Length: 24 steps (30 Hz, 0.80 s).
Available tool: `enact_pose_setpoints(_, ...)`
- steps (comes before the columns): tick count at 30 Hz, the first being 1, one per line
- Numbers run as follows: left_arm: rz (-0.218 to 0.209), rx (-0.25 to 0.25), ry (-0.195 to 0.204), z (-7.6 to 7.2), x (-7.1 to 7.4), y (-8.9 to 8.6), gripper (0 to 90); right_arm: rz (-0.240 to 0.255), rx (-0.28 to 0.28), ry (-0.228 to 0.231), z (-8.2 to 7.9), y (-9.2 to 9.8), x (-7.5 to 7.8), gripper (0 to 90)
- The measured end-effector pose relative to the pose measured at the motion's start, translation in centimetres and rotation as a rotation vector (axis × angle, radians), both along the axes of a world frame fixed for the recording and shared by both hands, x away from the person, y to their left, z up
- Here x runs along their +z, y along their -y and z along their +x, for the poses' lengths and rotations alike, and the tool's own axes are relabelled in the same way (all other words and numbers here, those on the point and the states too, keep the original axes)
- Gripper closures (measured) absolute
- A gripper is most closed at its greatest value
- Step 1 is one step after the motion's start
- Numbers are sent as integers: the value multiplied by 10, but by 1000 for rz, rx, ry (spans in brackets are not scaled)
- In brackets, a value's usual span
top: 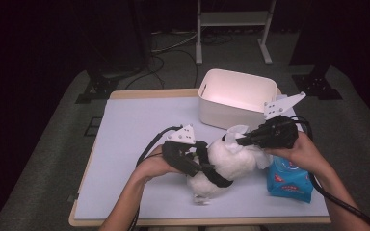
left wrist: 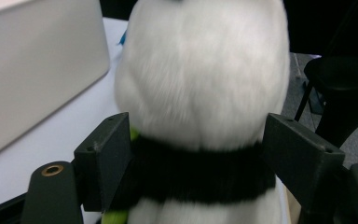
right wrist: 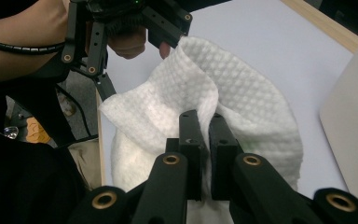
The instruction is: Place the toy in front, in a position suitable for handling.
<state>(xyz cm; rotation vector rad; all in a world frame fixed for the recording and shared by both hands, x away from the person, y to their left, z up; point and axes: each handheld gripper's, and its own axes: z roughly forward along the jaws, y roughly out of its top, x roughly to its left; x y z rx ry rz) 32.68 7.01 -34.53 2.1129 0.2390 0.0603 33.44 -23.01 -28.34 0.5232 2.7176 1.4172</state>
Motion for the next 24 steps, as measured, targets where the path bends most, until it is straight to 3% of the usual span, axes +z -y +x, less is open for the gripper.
enact_pose_setpoints(8, 32, 15, -50, -3, -20, -15, 188, 4, -18, -20, 0, 9, -7, 860)
enact_pose_setpoints(18, 62, -11, -49, -5, -31, -9, 162, 2, -27, -36, 0, 14, -13, 861)
enact_pose_setpoints(19, 63, -16, -42, -5, -32, -7, 176, 1, -29, -36, 0, 15, -14, 861)
enact_pose_setpoints(24, 50, -5, 2, -7, -27, -7, 425, 20, -39, -37, 0, 19, -16, 861)
